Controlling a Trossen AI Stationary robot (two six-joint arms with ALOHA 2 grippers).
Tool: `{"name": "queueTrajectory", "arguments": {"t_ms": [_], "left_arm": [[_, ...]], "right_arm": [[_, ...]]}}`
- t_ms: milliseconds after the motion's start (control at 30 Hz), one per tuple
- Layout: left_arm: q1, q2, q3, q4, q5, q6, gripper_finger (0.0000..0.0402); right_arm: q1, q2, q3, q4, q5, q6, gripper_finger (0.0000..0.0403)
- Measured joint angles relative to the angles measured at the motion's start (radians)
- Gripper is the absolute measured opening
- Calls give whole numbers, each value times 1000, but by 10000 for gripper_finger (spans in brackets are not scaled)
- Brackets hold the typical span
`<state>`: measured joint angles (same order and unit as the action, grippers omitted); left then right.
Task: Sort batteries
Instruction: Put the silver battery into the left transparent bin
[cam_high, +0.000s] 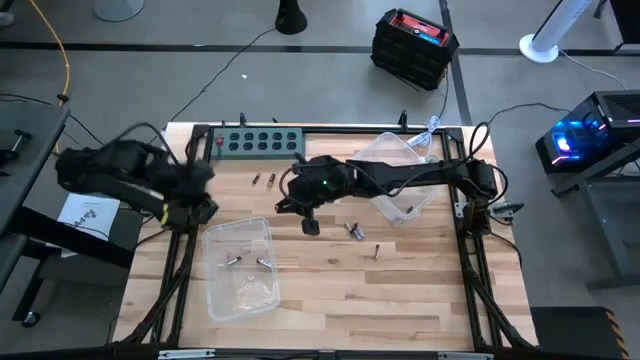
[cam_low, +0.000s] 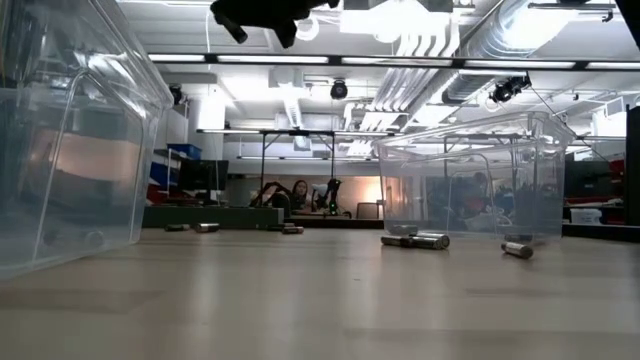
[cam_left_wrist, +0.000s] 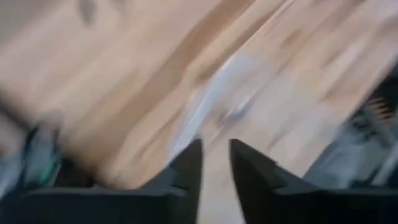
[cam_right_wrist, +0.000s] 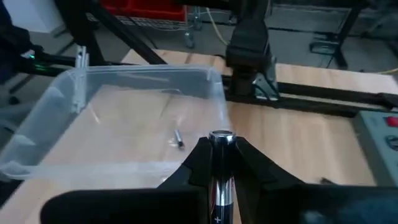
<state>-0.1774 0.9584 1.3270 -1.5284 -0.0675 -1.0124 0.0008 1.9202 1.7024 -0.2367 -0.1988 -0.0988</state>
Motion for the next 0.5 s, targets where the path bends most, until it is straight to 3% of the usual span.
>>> {"name": "queueTrajectory", "arguments": {"t_ms": [100, 200, 367, 500], "left_arm": [[-102, 11, -54, -38, 27, -154, 11], [-189, 16, -104, -40, 59, -249, 9], [-319, 41, -236, -42, 245, -326, 2], [-428, 56, -326, -38, 297, -365, 1]], "right_arm": [[15, 0, 3, -12, -5, 68, 20], [33, 0, 4, -8, 20, 135, 20], [56, 0, 3, 4, 84, 232, 20], [60, 0, 3, 13, 108, 310, 20]]}}
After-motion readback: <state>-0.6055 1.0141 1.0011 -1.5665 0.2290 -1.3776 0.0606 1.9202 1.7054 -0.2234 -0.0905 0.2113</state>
